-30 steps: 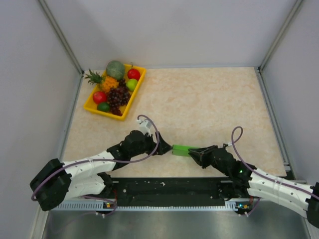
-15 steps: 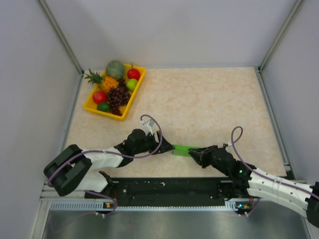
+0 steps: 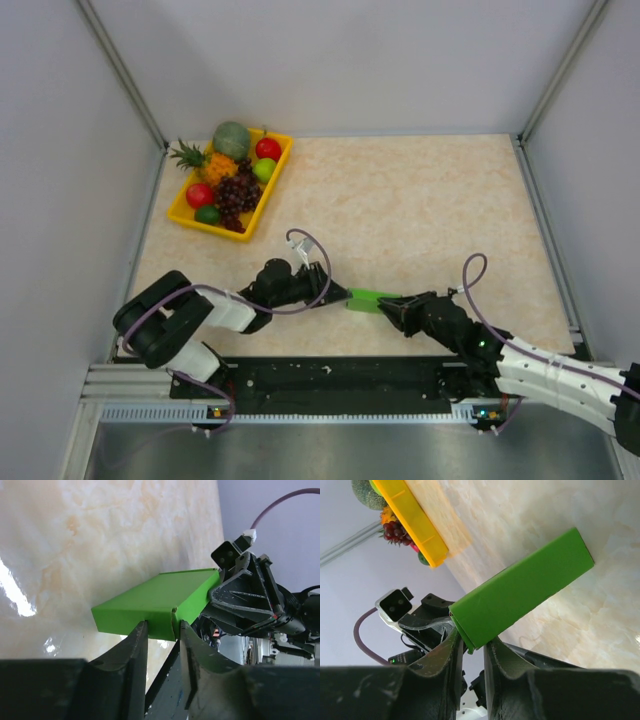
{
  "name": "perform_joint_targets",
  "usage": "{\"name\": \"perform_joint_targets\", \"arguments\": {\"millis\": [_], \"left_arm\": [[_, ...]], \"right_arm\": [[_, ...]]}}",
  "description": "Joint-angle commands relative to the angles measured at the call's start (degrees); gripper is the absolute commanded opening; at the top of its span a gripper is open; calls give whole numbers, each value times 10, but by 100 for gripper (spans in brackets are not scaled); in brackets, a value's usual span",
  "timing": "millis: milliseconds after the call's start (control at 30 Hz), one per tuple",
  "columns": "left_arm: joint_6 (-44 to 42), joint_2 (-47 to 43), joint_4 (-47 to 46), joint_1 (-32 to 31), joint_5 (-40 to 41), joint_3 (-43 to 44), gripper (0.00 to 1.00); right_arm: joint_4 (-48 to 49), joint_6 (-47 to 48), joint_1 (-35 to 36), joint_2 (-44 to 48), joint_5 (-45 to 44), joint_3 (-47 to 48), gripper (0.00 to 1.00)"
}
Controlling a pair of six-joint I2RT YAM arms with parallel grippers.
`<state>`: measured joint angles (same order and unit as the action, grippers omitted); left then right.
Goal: Fold the paper box
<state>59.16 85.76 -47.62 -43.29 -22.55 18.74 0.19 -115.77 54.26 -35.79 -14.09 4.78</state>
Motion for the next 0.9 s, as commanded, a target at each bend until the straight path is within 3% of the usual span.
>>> {"name": "perform_joint_targets", "arguments": {"millis": [0, 167, 267, 300, 400, 533, 633, 867], "left_arm": [[1, 58, -86, 9, -2, -27, 25], [-6, 107, -138, 24, -14, -42, 10], [-5, 123, -139, 25, -31, -33, 9], [-3, 126, -143, 25, -37, -29, 9], [-5, 120, -130, 26, -37, -20, 9], [-25, 94, -81, 26, -28, -8, 10], [-34, 80, -46, 25, -28, 6, 11], [-50, 65, -11, 25, -20, 9, 11]], "right_arm": [[-82, -86, 1, -29, -25, -58, 0], [-81, -68, -2, -23, -28, -66, 1], [-82, 78, -40, 4, -22, -33, 20], [-86, 173, -49, 12, -15, -24, 40], [-137, 299, -86, 53, 26, 7, 59], [-182, 394, -132, 93, 123, 10, 68], [-229, 474, -141, 100, 129, 39, 74], [-242, 631, -166, 114, 145, 88, 68]]}}
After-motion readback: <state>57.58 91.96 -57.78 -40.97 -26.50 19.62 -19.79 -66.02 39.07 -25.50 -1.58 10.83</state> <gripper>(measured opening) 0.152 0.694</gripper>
